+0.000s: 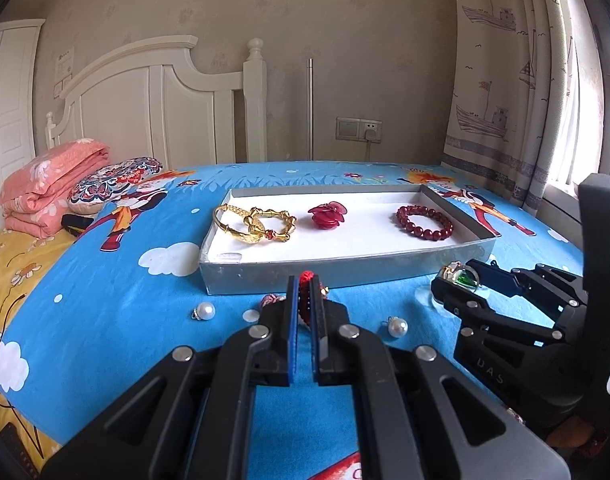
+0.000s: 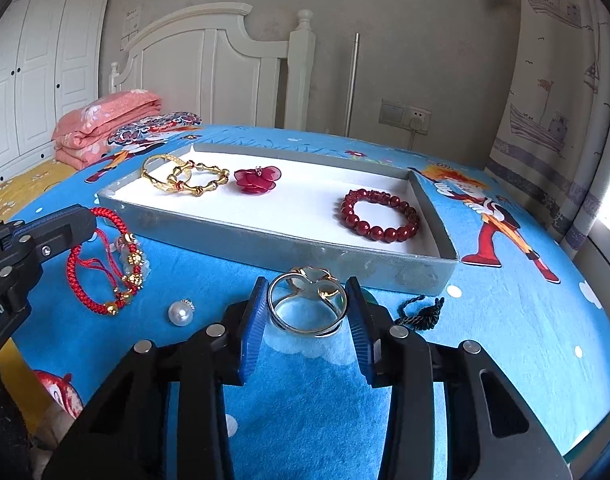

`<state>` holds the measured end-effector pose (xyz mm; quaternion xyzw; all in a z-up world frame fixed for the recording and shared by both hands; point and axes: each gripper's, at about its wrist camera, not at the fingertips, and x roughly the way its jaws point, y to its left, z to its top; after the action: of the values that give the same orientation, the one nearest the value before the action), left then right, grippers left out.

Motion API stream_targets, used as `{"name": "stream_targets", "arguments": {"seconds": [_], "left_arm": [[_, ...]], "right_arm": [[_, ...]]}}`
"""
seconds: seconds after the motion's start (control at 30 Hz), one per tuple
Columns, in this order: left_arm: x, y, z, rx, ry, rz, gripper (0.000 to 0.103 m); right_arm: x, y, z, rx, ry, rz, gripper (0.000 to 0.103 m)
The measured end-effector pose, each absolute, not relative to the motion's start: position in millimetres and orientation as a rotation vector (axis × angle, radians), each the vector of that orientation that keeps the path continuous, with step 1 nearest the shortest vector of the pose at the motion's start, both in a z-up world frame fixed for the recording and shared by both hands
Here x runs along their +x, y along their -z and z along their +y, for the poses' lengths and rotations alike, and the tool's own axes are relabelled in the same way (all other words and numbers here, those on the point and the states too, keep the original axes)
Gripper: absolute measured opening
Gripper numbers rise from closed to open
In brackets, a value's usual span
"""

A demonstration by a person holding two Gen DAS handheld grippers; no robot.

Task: Organize jewelry
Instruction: 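Grasp the gold ring with the right tool while the left tool holds the red bracelet, then carry the red bracelet with the left tool while the right tool carries the ring into the tray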

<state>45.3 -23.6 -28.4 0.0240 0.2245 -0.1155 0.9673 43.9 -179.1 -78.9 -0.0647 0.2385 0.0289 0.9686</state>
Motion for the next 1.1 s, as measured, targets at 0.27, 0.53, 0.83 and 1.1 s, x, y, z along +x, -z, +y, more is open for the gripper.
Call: {"name": "stream_targets", "arguments": {"seconds": [0.27, 0.53, 0.83, 1.1], "left_arm": [[33.4, 22.8, -26.1, 0.060, 0.238, 0.417, 0.005], [18.7, 11.0, -28.9, 0.082, 0.217, 0.360, 0.005], [17.4, 1.2, -29.7, 0.092, 0.215, 0.335, 0.005], [34.4, -15.0, -29.5, 0.076, 0.193, 0.329, 0.005]], "right_arm": [[8.7, 59.0, -181.8, -0.143, -0.058, 0.402, 0.038], [-6.4, 46.5, -180.0, -0.145, -0.049, 0.351, 0.038], [-5.5, 39.8, -182.3, -0.135, -0.042, 0.341, 0.038], [4.9, 28.1, -183.2, -0.126, -0.034, 0.335, 0.038]]}}
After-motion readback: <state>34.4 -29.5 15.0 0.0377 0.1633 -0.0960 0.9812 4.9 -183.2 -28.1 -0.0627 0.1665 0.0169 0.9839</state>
